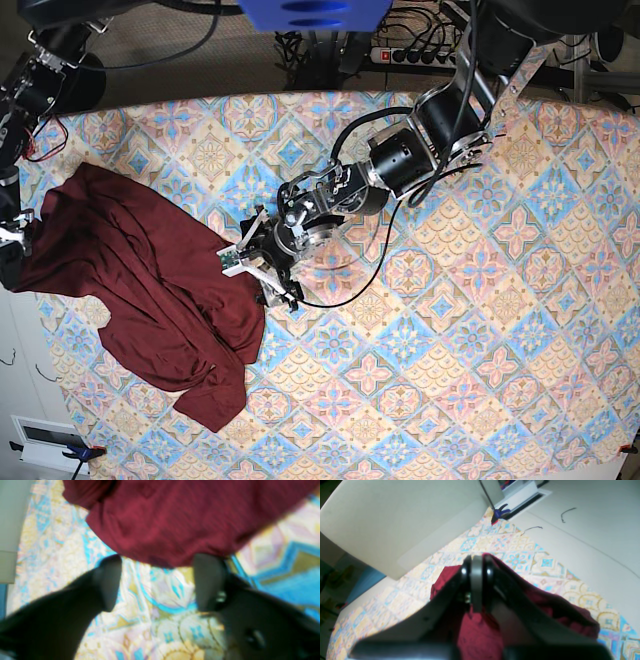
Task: Layout the t-shirt on the table in an organized manner, then fold the t-shirt properly
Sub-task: 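Grasp the shirt's loose edge with the left gripper, then pull the shirt with the left gripper away from the right gripper, release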
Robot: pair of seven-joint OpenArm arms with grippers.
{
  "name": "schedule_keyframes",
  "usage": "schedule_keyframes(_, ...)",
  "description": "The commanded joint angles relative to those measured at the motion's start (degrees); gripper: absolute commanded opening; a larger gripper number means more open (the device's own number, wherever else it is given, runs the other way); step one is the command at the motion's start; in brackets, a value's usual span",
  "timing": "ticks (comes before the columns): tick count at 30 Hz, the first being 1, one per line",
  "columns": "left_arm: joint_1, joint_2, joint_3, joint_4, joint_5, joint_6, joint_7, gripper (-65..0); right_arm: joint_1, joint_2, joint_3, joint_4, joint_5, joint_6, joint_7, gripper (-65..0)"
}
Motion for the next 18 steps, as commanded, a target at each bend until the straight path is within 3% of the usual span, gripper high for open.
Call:
schedule_keyframes(1, -1.7, 1.4, 0.0, -0.5, -0.6, -1.6, 0.3, -12.6, 0.6, 1.5, 0.4, 0.9, 0.8, 0.8, 1.6, -64.3)
schedule_keyframes(5, -3.2, 4.3, 0.0, -5.7, -0.6, -1.8, -0.7, -13.4, 0.6, 1.5, 0.4, 0.9, 0.8, 0.8, 1.6, -64.3)
schedule_keyframes(11, -5.0, 4.6, 0.7, -16.6, -0.6, -2.3, -8.4, -17.1, 0.6, 1.5, 0.4, 0.9, 0.8, 0.8, 1.6, -64.3)
schedule_keyframes(14, -4.9, 4.6, 3.8, -17.7, -1.1, -6.3, -9.0, -26.4, 0.6, 1.5, 0.4, 0.9, 0.8, 0.8, 1.6, -64.3)
schedule_keyframes(18, -4.7, 4.6, 3.9, -18.0, -1.1, -10.6, -9.2, -48.6, 0.6, 1.5, 0.4, 0.9, 0.8, 0.8, 1.6, -64.3)
